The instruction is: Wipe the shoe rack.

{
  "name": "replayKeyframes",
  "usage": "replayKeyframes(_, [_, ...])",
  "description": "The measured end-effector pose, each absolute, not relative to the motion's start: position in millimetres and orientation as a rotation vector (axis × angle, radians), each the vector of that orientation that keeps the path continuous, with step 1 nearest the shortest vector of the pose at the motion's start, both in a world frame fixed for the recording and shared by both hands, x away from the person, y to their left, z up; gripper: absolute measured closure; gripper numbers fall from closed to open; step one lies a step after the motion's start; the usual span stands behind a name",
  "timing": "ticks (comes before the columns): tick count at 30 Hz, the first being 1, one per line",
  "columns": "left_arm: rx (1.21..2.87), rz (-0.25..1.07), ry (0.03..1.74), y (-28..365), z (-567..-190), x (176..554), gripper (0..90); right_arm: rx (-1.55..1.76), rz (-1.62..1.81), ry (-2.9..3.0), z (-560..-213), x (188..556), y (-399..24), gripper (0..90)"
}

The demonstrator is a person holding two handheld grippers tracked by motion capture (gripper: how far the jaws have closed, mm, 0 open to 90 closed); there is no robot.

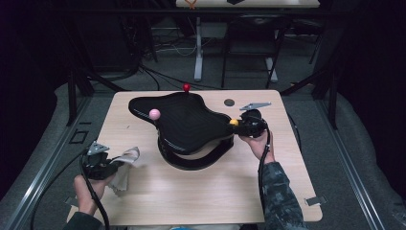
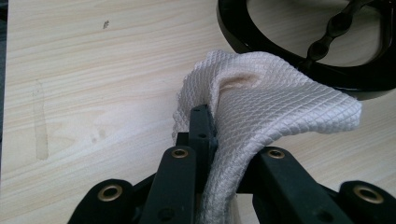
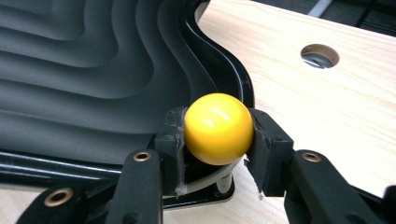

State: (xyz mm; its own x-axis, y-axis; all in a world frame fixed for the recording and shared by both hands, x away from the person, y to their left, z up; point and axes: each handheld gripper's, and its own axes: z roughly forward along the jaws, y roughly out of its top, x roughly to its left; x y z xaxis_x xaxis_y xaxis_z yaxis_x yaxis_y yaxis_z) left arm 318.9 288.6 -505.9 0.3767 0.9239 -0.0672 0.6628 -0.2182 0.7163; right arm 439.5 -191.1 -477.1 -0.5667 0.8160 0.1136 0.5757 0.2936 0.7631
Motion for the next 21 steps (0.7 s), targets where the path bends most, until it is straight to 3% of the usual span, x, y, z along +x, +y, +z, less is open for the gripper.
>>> replayKeyframes(18, [1.964, 0.513, 1.372, 292.1, -504.3, 319.0, 81.7, 1.166, 1.132, 2.339, -475.3, 438.9, -208.7, 59.5])
replayKeyframes(19, [1.964, 0.514, 1.372, 292.0, -504.3, 319.1, 81.7, 1.174, 1.120, 2.329, -475.0, 439.2, -209.1, 59.0])
replayKeyframes(21, [1.966, 0.516, 1.373, 291.7, -504.4, 319.5, 81.5, 1.202, 1.052, 2.276, -473.5, 439.4, -209.1, 49.0])
